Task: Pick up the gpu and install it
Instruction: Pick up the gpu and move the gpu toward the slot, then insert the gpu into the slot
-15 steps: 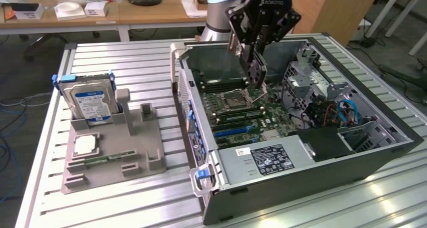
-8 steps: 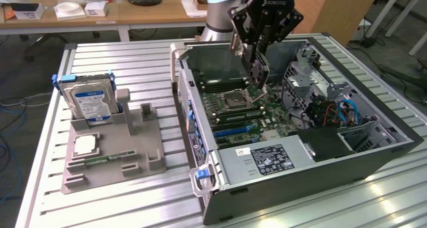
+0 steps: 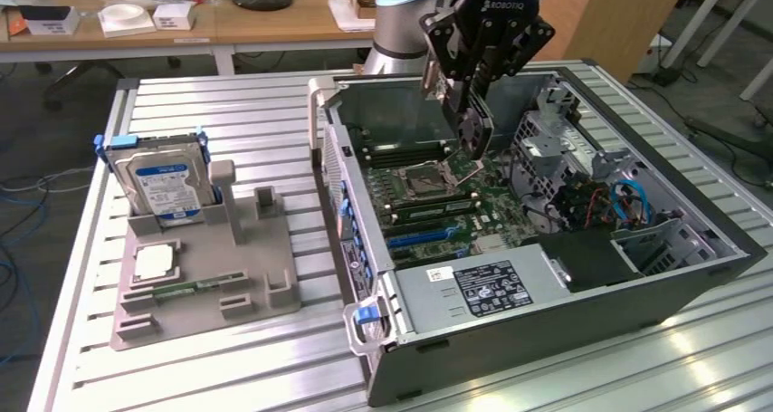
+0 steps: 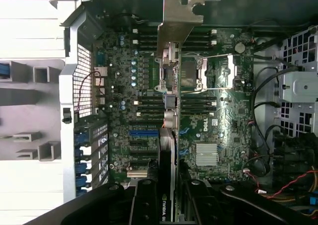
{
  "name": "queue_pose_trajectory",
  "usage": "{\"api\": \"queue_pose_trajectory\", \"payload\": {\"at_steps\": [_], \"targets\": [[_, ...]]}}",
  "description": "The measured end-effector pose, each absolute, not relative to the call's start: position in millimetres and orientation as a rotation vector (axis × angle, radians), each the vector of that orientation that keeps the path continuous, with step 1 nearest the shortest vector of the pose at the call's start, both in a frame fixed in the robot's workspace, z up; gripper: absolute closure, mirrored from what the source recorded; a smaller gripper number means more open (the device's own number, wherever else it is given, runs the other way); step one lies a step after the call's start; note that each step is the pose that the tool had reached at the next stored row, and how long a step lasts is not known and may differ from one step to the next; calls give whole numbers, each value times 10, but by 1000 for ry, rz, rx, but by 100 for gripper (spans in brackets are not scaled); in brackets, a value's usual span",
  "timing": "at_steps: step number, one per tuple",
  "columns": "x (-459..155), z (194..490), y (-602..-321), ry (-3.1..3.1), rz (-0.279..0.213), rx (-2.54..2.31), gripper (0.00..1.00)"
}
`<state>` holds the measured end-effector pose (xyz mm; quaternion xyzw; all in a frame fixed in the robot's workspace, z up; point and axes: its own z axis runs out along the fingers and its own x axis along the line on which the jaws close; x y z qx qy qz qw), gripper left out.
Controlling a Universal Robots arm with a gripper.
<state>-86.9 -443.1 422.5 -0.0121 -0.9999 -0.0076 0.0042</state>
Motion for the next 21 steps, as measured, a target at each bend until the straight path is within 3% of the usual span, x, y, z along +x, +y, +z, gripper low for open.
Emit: {"api": "queue_pose_trajectory", "payload": {"at_steps": [21], "targets": [[-788,4218,-4431,-3133,-24,-20,74]]}}
